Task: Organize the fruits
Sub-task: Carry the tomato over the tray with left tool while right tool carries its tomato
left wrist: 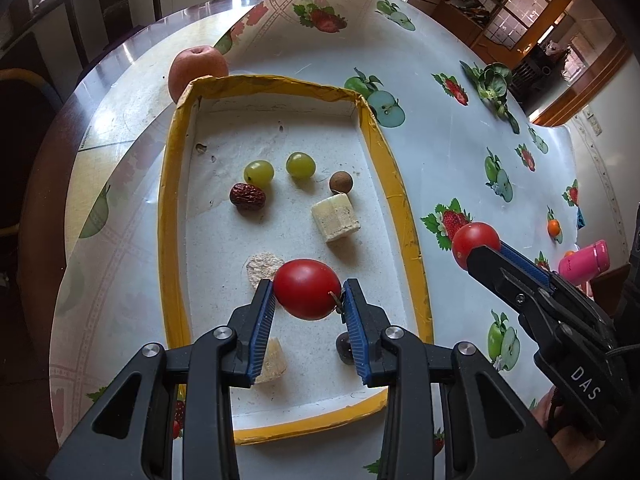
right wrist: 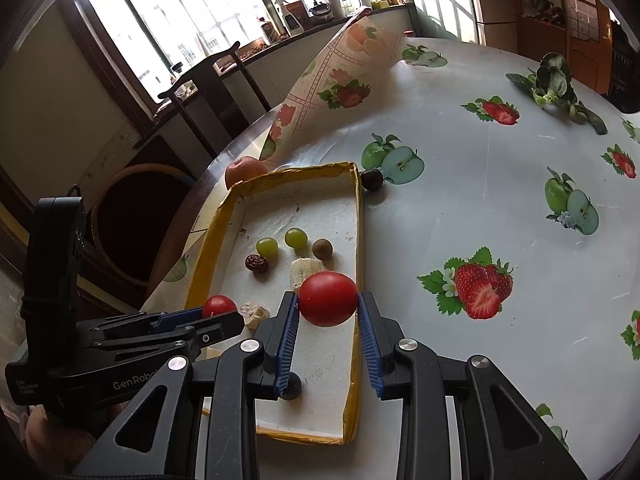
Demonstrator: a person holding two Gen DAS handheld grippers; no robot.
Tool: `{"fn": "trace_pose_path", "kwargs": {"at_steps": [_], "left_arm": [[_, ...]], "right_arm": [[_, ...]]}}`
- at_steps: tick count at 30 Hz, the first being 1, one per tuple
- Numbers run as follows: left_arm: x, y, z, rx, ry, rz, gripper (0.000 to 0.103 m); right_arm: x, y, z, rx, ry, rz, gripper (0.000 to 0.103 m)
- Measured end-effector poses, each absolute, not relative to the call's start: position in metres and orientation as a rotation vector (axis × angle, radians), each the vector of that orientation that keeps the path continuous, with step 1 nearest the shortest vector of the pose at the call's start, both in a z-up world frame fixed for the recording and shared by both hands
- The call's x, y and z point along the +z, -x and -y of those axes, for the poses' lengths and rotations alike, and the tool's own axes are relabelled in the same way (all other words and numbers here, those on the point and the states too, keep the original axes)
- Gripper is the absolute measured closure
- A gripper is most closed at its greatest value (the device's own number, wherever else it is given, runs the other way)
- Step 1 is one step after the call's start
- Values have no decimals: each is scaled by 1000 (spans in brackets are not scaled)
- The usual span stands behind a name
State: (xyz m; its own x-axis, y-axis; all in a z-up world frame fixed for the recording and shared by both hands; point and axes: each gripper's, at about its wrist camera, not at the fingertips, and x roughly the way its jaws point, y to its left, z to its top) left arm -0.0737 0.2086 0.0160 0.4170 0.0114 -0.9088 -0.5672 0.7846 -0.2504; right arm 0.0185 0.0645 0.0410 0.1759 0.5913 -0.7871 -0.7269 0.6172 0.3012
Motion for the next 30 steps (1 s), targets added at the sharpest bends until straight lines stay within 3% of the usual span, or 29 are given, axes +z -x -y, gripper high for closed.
{"fn": "trace_pose_path", "kwargs": {"at_steps": [15,30], "left_arm": [[7,80,-236,427,601,-1105,70],[8,22,-278,446,566,-1099,70]], "right_arm": [[30,-14,-89,962,186,-1054,72],[17,-28,-119,976,198,-1073,72]]}}
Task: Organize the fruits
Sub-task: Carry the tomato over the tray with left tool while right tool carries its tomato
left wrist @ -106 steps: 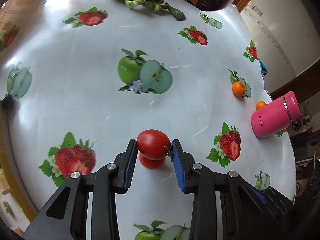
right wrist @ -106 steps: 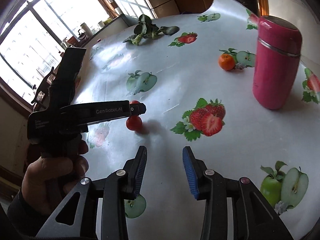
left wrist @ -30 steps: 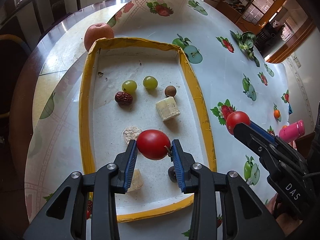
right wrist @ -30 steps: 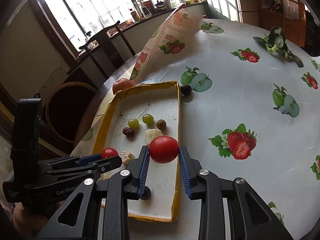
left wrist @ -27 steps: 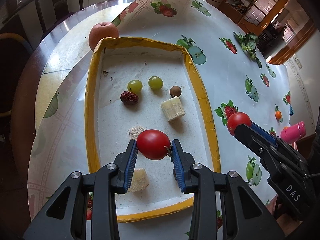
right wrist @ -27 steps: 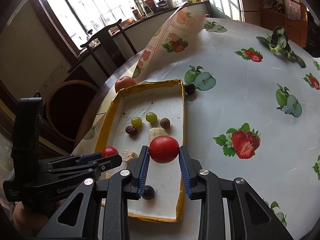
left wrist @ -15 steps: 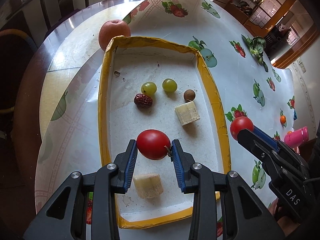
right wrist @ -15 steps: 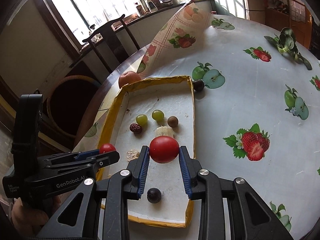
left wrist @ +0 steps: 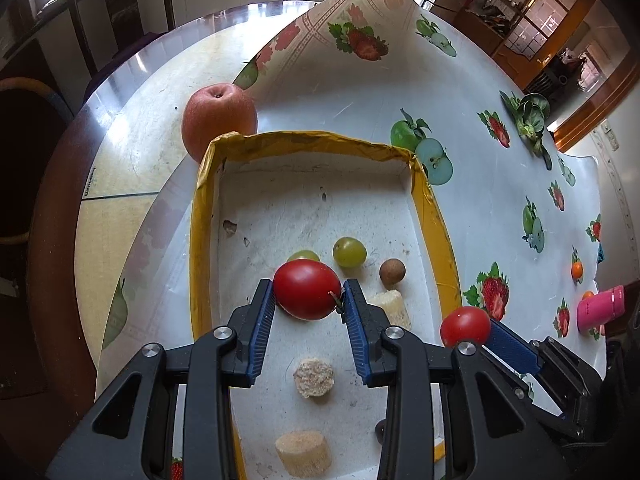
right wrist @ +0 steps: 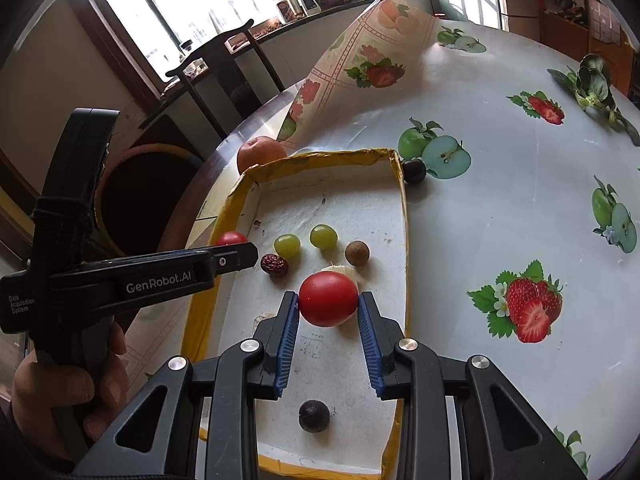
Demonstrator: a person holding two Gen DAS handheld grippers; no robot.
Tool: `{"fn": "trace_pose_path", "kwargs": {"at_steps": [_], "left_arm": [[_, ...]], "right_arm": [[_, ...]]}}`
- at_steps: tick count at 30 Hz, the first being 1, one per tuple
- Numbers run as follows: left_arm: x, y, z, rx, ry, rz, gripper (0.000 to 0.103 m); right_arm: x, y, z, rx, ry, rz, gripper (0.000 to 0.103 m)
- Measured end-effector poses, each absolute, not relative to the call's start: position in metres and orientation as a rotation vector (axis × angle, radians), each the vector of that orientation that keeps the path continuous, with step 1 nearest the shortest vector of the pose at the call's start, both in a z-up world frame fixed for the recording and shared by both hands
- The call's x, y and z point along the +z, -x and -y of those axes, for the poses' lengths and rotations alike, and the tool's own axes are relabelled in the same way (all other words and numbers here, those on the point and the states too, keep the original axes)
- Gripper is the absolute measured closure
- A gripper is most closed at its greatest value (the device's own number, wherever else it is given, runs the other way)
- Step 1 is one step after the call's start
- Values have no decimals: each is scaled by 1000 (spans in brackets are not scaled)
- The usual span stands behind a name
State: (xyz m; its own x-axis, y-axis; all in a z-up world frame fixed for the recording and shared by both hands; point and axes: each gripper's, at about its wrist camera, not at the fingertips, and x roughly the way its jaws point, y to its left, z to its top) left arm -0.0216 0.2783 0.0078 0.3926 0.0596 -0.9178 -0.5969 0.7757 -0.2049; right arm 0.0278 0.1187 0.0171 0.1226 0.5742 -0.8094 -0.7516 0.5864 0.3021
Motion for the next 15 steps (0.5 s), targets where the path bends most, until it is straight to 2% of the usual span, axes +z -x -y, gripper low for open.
{"fn": "trace_pose_path", "kwargs": {"at_steps": [15], "left_arm": [[-28,-16,-310,503,581,-1180,70]], "right_arm": [[-23,-88,-196,950,286,-1135,72]]}}
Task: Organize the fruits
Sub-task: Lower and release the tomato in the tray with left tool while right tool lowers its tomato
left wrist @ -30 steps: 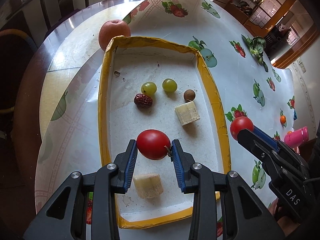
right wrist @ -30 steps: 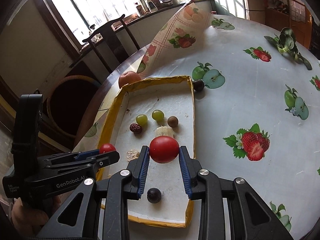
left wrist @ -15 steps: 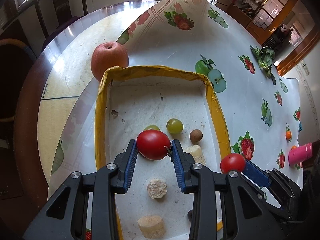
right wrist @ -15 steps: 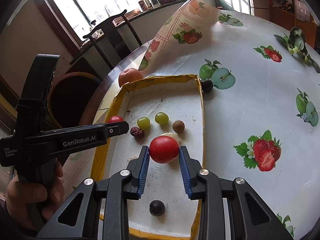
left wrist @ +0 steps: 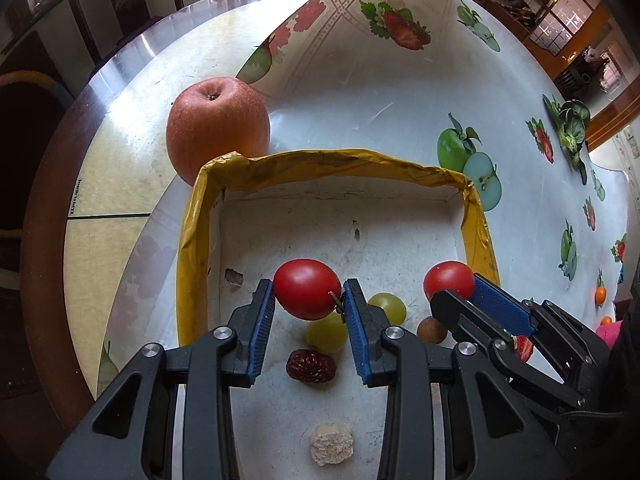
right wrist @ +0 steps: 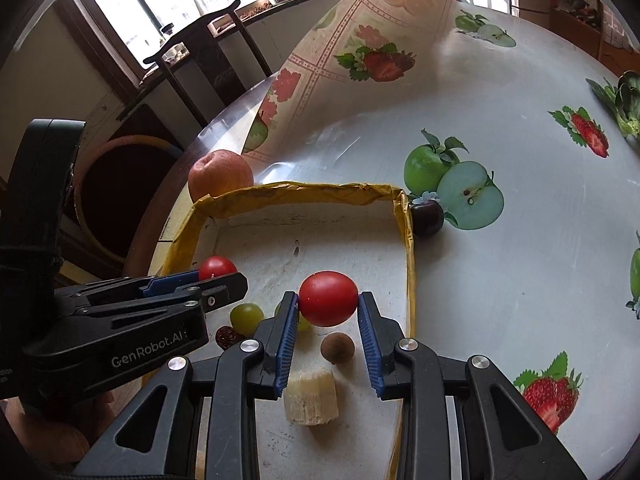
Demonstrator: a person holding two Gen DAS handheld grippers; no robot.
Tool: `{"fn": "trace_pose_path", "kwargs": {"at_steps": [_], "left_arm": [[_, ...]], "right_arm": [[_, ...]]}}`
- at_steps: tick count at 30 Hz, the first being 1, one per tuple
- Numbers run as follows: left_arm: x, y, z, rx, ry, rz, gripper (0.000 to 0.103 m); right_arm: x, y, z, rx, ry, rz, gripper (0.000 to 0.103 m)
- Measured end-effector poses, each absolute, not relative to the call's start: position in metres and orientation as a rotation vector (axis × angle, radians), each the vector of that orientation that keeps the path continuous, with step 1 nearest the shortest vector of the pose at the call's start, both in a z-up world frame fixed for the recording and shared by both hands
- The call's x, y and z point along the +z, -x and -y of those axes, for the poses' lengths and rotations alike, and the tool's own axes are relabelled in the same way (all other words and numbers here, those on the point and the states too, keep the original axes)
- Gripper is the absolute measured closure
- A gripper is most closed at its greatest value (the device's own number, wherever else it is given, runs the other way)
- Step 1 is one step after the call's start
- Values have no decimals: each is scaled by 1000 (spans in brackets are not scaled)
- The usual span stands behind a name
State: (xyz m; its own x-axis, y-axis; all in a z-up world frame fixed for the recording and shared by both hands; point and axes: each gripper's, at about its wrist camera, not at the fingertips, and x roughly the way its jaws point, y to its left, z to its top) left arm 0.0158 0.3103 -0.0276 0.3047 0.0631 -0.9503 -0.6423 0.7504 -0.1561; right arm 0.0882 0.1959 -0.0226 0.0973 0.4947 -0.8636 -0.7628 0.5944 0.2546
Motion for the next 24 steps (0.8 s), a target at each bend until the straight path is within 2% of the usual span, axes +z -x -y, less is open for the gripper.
{"fn": "trace_pose_path", "kwargs": {"at_steps": [16,17,18,19,20,24], "left_arm": [[-39,-22,-309,535,569,-1219,68],[-38,-22,-309,532,578,-1215,66],[-37,-23,-308,531,582,-1212,59],[-36,-25,-313,535,578,-1209,47],[-34,-24,-312,544,569,-1204,43],[-26,-21,-310,543,579,-1182,43]], "right_arm": [[-37,-92,-207,963,327,-1166,70],[-35,-92,-205,963,326,-1161,70],[-33,-92,-201,963,317,-1157,69],[-30,-93,-197,964,305,-1155,68],[-27,-94,-193,968,287,-1152,67],[-14,-97,-178,972,245,-1136,63]]}}
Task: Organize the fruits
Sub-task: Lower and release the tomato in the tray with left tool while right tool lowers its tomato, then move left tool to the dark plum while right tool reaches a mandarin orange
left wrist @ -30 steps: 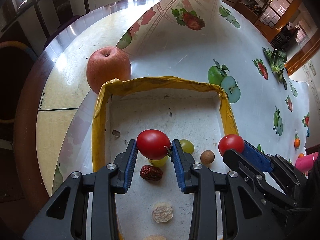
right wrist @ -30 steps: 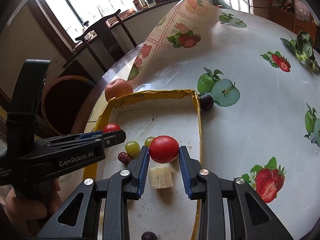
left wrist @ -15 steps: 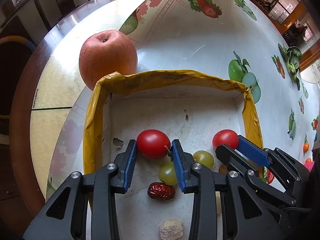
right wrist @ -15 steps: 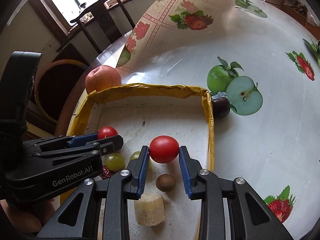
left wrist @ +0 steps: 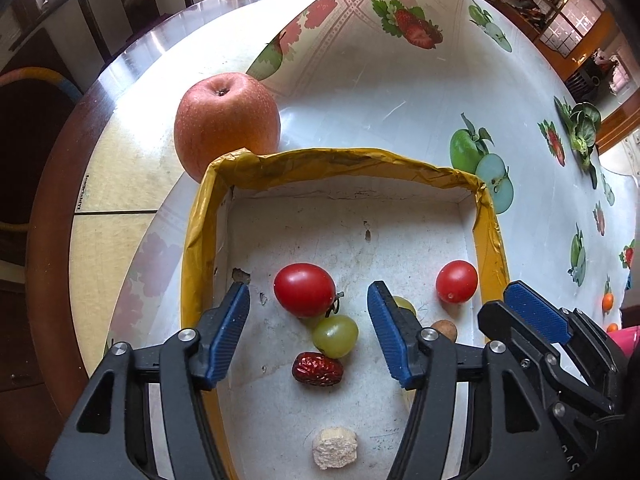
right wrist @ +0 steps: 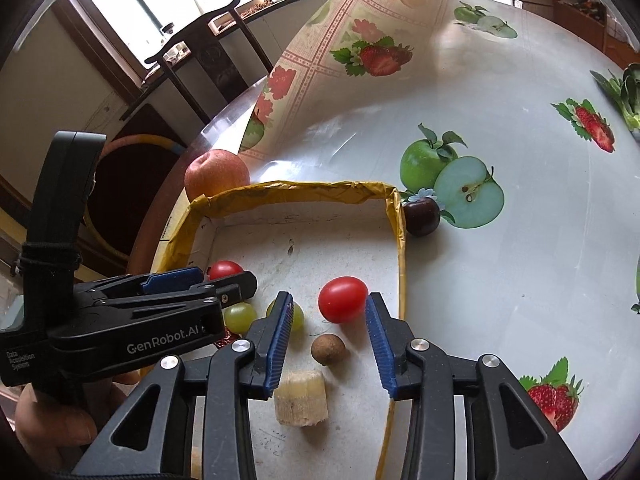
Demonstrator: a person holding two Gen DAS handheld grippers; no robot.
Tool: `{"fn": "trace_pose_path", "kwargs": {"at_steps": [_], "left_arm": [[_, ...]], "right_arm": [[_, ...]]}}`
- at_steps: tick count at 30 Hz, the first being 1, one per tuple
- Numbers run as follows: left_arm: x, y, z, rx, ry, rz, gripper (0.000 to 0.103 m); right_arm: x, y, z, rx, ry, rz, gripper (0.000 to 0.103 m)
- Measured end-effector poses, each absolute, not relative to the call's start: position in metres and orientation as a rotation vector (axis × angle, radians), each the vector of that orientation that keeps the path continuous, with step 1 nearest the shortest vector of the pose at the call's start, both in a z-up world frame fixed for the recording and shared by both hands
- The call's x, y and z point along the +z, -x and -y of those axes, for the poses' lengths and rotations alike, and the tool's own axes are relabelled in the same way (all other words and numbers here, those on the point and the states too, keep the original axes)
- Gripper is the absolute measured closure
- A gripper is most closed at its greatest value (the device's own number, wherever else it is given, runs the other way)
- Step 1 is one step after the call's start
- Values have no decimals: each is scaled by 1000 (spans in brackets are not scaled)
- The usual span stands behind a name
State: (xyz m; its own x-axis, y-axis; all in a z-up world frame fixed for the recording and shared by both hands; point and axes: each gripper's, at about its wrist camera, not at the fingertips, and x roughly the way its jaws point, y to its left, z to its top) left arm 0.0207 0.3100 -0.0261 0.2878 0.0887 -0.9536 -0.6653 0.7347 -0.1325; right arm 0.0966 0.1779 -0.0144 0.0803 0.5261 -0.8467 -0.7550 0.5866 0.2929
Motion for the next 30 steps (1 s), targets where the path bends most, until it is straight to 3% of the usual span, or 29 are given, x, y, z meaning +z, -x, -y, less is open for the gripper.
{"fn": "trace_pose_path", "kwargs": {"at_steps": [10,18,30], "left_arm": [[4,-48,-266,429,512,-1132,43],[20,-108,-220,268,228,-1165,43],[-21,-178,-201,107,-134,-1346,43]], "right_arm": [[11,-114,-108,878,123,-1099,63],[19,-131,-43,792,78,-1103,63],[61,-194,73,579,81,-1078,61]]}}
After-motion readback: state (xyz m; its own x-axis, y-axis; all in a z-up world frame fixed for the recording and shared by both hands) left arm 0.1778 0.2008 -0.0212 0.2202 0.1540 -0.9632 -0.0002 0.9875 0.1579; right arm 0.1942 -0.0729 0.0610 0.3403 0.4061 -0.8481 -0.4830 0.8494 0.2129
